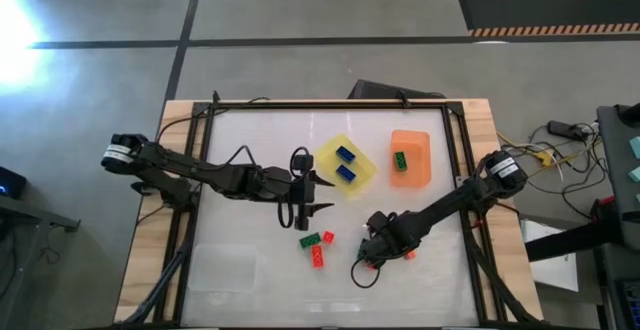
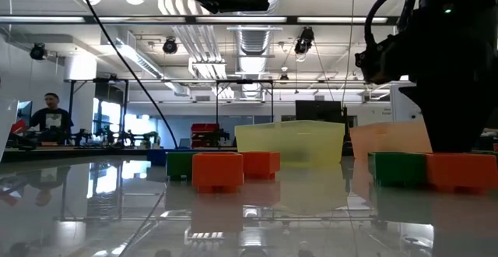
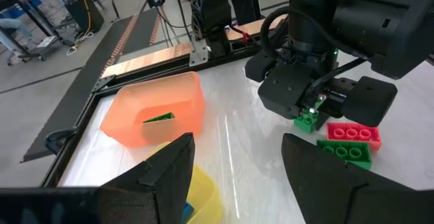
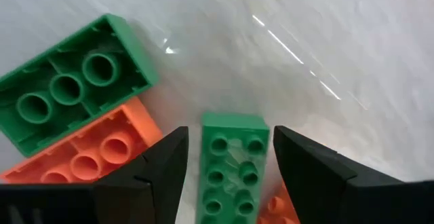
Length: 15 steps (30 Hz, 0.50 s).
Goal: Sort & place blocks by color
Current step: Put the green game piece into the orange bin
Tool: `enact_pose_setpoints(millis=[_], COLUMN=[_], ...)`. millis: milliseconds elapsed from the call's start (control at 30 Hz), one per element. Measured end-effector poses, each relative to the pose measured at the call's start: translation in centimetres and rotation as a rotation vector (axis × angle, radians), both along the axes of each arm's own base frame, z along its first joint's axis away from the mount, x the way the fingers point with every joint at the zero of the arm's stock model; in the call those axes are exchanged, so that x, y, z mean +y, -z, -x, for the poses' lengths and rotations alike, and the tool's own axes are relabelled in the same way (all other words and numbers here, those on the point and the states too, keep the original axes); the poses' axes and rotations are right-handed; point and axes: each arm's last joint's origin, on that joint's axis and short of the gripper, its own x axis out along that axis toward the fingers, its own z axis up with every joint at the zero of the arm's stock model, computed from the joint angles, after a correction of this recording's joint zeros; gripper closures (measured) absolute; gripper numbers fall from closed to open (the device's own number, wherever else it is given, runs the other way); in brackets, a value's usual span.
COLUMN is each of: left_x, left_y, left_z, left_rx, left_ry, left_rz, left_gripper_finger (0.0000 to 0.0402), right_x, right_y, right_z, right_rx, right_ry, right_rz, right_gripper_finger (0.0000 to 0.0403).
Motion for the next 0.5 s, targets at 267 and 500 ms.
enact_pose_setpoints(millis=[267, 500], left_x=[0.00, -0.04], left_y=[0.03, 0.00], left_z=[0.00, -0.02], left_rx=[0.002, -0.003], left_ry=[0.000, -0.001], left_rz=[0.000, 0.008], left_gripper_finger=[0.0194, 0.0194], right_x=[-0.13, -0.49], right_y=[1.08, 0.42], right_z=[0.26, 0.35], right_rx=[-0.030, -0.051], right_ry=[-0.003, -0.085], right_rz=[-0.013, 0.040], right_gripper_finger=[0.0241, 0.0273])
